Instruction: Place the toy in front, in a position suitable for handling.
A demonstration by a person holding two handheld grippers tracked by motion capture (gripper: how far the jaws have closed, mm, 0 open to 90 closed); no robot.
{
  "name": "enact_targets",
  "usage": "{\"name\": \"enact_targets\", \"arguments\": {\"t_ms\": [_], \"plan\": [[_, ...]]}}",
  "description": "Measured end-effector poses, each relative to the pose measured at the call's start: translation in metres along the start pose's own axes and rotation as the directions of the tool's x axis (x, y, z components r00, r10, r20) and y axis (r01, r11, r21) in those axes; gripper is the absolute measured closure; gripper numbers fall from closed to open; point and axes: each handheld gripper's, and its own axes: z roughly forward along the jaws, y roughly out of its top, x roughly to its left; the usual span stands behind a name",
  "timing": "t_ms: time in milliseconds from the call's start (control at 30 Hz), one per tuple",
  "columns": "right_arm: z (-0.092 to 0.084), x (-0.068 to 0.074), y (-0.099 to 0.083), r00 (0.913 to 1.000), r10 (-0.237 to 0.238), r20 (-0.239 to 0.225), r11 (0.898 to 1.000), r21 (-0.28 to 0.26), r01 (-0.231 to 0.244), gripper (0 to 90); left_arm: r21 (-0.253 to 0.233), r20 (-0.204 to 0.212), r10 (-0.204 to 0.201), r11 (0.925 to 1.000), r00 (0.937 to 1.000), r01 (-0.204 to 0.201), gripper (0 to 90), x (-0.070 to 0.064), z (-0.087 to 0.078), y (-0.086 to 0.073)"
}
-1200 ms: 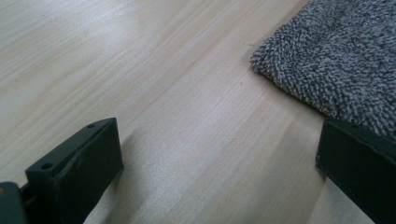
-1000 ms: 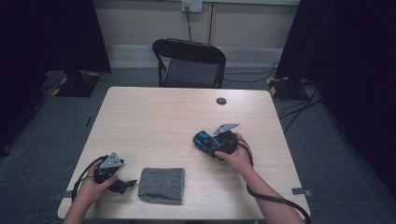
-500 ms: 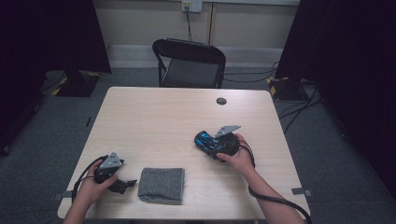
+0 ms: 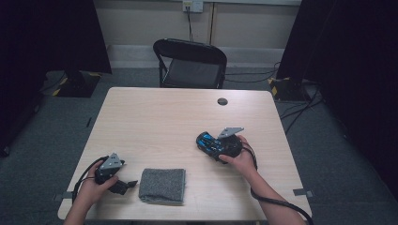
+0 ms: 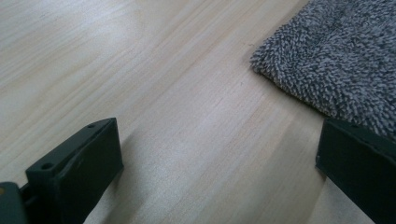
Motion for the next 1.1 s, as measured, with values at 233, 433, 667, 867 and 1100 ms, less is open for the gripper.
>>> {"name": "enact_targets", "arguments": {"t_ms": [233, 433, 667, 867, 1100], "plan": [[0.0, 0.002, -0.003, 0.9999, 0.012, 0.008, 1.0, -0.011, -0.012, 26.6, -0.001, -0.001, 0.0, 1.0, 1.0, 0.0, 0.0, 0.0, 0.0, 0.0], [0.0, 0.002, -0.005, 0.9998, 0.012, 0.014, 1.0, -0.011, -0.012, 26.2, -0.001, -0.001, 0.0, 1.0, 1.0, 0.0, 0.0, 0.0, 0.0, 0.0], [-0.001, 0.002, -0.009, 0.9998, 0.012, 0.014, 1.0, -0.024, -0.012, 25.9, -0.001, -0.001, 0.0, 1.0, 1.0, 0.0, 0.0, 0.0, 0.0, 0.0], [-0.006, 0.002, -0.011, 0.9999, 0.014, 0.005, 0.998, -0.061, -0.013, 18.0, 0.0, -0.002, 0.0, 1.0, 1.0, 0.0, 0.0, 0.0, 0.0, 0.0], [-0.017, 0.002, -0.015, 0.9999, 0.012, 0.012, 0.999, -0.049, -0.011, 14.8, 0.0, -0.005, -0.002, 1.0, 1.0, 0.002, 0.0, 0.0, 0.0, 0.0]]}}
